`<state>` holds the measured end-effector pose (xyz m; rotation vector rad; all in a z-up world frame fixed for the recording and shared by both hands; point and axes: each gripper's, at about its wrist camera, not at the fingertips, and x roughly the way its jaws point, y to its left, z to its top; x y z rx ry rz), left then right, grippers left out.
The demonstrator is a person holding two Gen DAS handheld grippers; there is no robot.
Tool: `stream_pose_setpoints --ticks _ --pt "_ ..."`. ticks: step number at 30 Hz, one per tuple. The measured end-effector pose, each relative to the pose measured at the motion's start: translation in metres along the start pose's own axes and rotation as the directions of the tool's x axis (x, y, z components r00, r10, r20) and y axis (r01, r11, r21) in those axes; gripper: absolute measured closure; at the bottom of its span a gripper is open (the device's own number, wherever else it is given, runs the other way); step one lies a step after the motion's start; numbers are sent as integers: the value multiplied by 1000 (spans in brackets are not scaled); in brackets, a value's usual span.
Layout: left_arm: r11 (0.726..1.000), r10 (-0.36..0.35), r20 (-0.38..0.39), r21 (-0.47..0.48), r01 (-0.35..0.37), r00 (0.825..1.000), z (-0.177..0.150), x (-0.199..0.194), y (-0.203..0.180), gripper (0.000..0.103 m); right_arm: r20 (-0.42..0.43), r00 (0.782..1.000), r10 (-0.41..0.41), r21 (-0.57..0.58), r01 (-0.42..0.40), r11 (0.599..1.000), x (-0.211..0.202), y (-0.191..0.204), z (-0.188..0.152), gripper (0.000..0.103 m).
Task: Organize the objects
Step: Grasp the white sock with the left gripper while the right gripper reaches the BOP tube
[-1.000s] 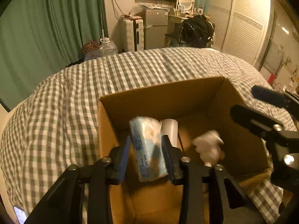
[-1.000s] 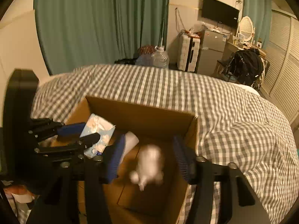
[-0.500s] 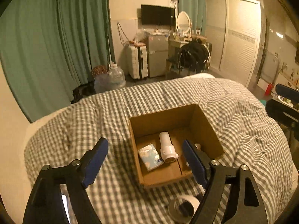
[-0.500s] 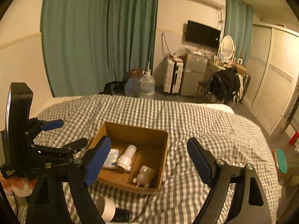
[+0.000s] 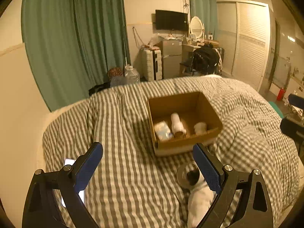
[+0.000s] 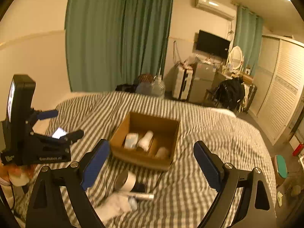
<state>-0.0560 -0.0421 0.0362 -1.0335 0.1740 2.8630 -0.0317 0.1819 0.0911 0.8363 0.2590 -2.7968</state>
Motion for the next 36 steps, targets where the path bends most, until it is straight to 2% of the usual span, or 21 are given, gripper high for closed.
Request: stream_pose_setpoints --ticks 5,9,12,15,17,20,23,24,26,28,29,31,32,33,34,35,36 --pt "998 27 -74 -48 -31 997 -45 27 -14 5 -29 1000 3 -5 -3 1000 16 1 -49 13" --pt "998 63 -124 -20 -66 990 -81 50 -37 5 -101 994 46 -14 -48 999 42 -6 -87 13" --pt "999 39 -168 16 -37 985 -101 67 -58 5 -176 983 61 -50 -70 996 77 -9 -114 13" --pt "1000 4 -209 11 -2 978 -115 79 -71 5 -235 968 85 -98 -110 989 104 -11 -134 13" --pt "999 -29 -257 8 32 966 -125 88 -81 5 -274 956 104 -136 -145 980 121 -12 -142 13" --pt "998 -17 -309 51 34 951 -137 102 -95 5 -332 937 109 -235 -193 953 145 -9 -149 13" --pt "998 -36 -339 39 53 940 -142 111 -97 5 -405 906 122 -320 -265 910 167 -1 -154 13" --pt "998 -45 -350 33 61 935 -143 114 -97 5 -446 885 134 -334 -304 892 176 1 -156 13" --pt "996 -68 -370 26 84 927 -145 117 -99 7 -503 853 141 -349 -349 870 191 6 -159 20" --pt "993 -99 -387 26 118 917 -149 119 -103 10 -554 819 150 -343 -389 855 202 10 -161 27" --pt "990 -113 -395 29 135 912 -151 120 -106 10 -574 803 161 -334 -409 849 207 11 -161 27" --pt "985 -137 -411 38 167 901 -156 121 -110 10 -587 788 184 -310 -429 848 215 11 -158 27" --pt "983 -148 -421 35 179 895 -158 123 -111 12 -590 785 189 -300 -430 851 219 11 -156 27" --pt "980 -164 -429 30 196 888 -160 124 -112 19 -594 782 192 -288 -429 856 223 10 -154 27" --pt "975 -194 -436 14 222 879 -161 124 -112 31 -596 778 198 -275 -429 860 225 8 -153 27" --pt "970 -220 -440 -1 244 871 -162 124 -112 38 -598 774 206 -258 -429 866 227 7 -152 27" --pt "962 -253 -443 -21 272 860 -162 123 -112 52 -605 767 215 -235 -430 872 229 4 -153 28"
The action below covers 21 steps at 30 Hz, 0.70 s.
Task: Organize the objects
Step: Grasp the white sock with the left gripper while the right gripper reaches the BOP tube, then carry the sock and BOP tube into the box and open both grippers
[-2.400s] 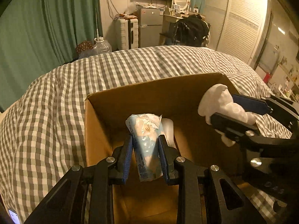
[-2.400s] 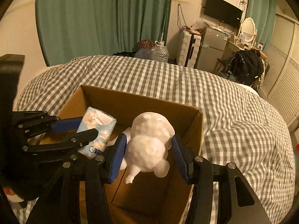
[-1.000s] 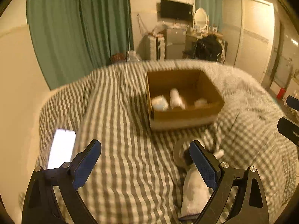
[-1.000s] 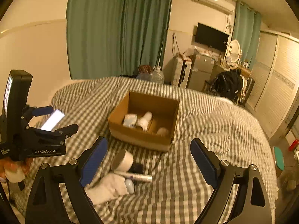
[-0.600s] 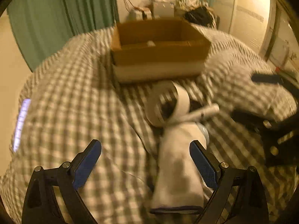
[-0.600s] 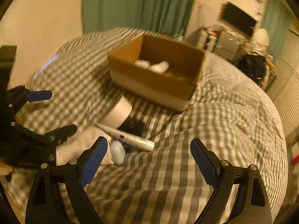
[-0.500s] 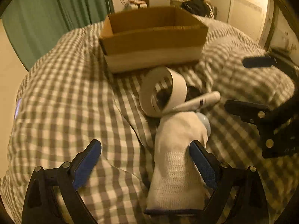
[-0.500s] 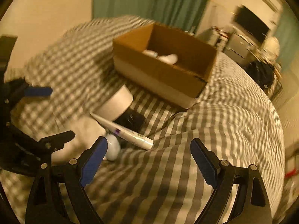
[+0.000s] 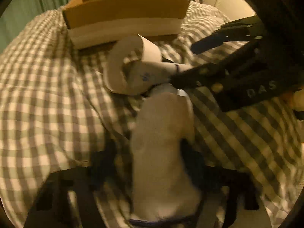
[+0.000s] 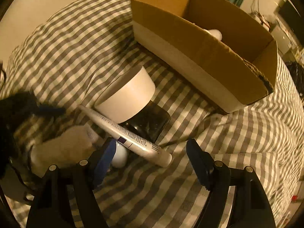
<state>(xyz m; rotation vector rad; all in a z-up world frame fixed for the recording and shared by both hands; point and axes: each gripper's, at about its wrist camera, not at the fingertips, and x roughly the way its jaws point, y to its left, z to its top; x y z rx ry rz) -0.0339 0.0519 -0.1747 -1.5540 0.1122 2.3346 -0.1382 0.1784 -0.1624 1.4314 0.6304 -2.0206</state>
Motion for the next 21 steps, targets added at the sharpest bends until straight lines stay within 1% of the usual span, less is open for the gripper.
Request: stream_pose_setpoints --ticks 1,2,3,4,6,7,8,10,12,14,17,21 --pt "1000 -11 3 -2 11 1000 0 -1 0 58 0 1000 4 7 -4 1000 0 -1 -1 30" --pt "1000 -4 9 -3 4 1000 -1 -4 -1 61 3 1000 5 10 -5 1000 -1 -1 -3 35" --pt "1000 -3 13 -12 3 1000 0 -7 1 65 7 1000 7 6 -7 1000 -2 0 -6 37" --pt "1000 -6 14 -26 7 1000 0 -9 2 67 8 1000 5 3 -5 1000 -3 1 -7 39" --pt "996 -29 28 -78 31 999 2 -20 11 68 12 1000 -16 -1 16 1000 -6 3 -11 48" --pt "995 -31 37 -92 34 999 3 -24 15 68 16 1000 -27 -6 27 1000 -9 4 -13 58" --pt "994 -24 51 -105 29 998 4 -30 19 68 14 999 -47 -20 47 999 -11 7 -16 65" --pt "993 -20 70 -115 28 997 6 -38 23 68 1 997 -75 -53 75 996 -11 11 -22 65" --pt "991 -25 81 -128 35 996 9 -43 27 68 -30 995 -98 -82 95 992 -5 15 -26 66" --pt "991 -19 86 -130 30 996 13 -46 32 68 -52 993 -110 -90 105 990 2 16 -25 69" --pt "991 -7 94 -132 19 996 12 -52 34 68 -65 993 -100 -121 91 988 6 20 -20 75" --pt "991 -6 116 -135 21 993 12 -66 39 68 -48 995 -91 -120 85 989 2 23 -22 79"
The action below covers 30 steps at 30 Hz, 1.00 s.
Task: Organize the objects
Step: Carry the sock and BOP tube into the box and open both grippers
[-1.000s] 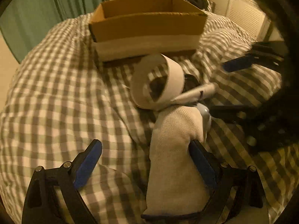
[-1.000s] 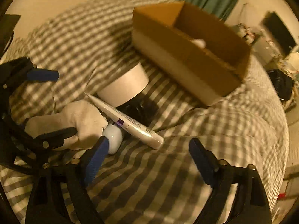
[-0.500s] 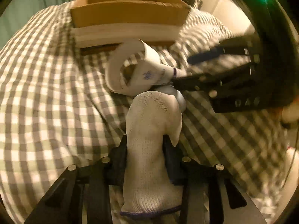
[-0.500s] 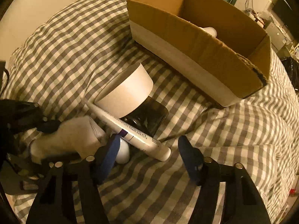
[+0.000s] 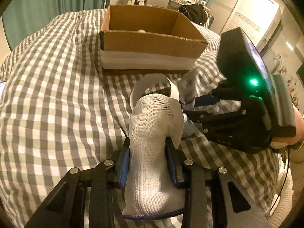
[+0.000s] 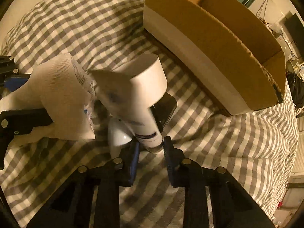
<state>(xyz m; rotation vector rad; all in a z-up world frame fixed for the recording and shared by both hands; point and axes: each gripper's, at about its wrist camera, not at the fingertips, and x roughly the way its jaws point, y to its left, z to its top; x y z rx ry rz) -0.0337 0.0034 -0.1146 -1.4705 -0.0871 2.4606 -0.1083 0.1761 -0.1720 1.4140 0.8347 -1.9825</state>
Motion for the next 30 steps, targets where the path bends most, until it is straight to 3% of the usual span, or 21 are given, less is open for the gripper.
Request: stream_pose_setpoints --ticks 5,12,20,28,30 --pt "1000 15 43 -3 -15 999 4 -14 0 68 79 997 13 61 -18 998 -30 -2 -11 80" --pt "999 38 115 -9 -37 993 7 -52 2 68 150 988 -39 111 22 994 -82 5 -33 80" --pt "998 51 220 26 -59 974 32 -93 -3 68 207 972 -113 153 82 985 -133 25 -2 80" --pt "995 41 307 72 -66 951 72 -126 -10 68 282 945 -165 200 110 974 -196 15 23 80" --pt "991 70 330 86 -104 941 85 -127 -12 68 295 941 -163 204 104 973 -202 10 30 80"
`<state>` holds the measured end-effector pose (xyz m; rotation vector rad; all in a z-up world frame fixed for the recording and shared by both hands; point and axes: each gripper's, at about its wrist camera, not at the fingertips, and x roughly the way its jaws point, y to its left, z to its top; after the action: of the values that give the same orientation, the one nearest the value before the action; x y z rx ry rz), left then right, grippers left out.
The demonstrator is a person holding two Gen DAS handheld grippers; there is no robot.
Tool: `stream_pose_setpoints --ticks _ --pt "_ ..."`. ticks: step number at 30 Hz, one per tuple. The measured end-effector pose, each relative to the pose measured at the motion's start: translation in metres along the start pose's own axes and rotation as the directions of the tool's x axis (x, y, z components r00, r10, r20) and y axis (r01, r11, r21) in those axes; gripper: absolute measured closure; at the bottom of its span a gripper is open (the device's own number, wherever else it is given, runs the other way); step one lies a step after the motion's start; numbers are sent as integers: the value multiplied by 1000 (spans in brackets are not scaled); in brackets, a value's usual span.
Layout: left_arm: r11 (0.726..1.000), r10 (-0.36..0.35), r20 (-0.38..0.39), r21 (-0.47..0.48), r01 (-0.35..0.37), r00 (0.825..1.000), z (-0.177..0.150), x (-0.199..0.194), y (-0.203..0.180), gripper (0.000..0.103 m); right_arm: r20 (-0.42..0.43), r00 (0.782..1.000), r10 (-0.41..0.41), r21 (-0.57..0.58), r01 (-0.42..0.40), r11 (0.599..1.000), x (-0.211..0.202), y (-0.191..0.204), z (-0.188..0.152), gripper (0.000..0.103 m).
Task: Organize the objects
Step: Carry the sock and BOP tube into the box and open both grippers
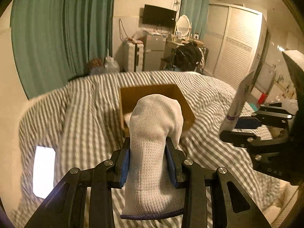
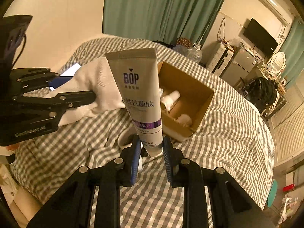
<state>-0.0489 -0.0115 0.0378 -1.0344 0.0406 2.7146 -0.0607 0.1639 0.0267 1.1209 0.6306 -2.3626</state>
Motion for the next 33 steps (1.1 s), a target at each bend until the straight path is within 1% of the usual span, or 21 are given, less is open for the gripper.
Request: stream_pose_setpoints --ticks 2,4,7,11,14,17,20,23,29,31,32,33 --pt "999 33 25 24 -33 999 16 4 0 68 13 1000 2 18 -2 1000 0 -7 9 80" --pt "998 40 39 36 -42 998 28 10 0 68 31 1000 1 44 -3 999 -1 -14 20 80" --pt "997 56 55 52 -59 997 49 29 -1 68 51 999 7 85 -11 996 7 -31 33 80" --pt "999 43 52 29 -45 998 76 69 4 68 70 997 16 137 -26 990 28 -57 52 80" --pt "999 42 44 17 -43 998 94 101 8 68 73 997 19 175 -31 984 54 -77 67 80" --pt "999 47 30 17 -48 998 104 136 11 68 74 997 22 218 -38 975 79 -98 80 80" --pt "998 54 4 9 -54 999 109 171 16 68 62 998 17 232 -31 972 107 -110 88 80" --pt "999 50 -22 -10 -51 998 107 202 22 68 38 999 33 244 -41 969 137 -115 90 80" --pt "999 39 -75 -19 -41 996 90 249 32 68 -21 998 61 269 -53 962 195 -118 79 80" --pt "1000 20 -90 -2 -20 996 84 260 34 68 -32 997 73 280 -61 958 209 -120 74 80" --pt "1000 14 -92 23 -12 996 81 265 33 68 -37 996 80 285 -66 956 215 -119 70 80" --pt "999 24 -89 47 -20 996 78 267 31 68 -41 995 88 288 -72 955 219 -117 68 80"
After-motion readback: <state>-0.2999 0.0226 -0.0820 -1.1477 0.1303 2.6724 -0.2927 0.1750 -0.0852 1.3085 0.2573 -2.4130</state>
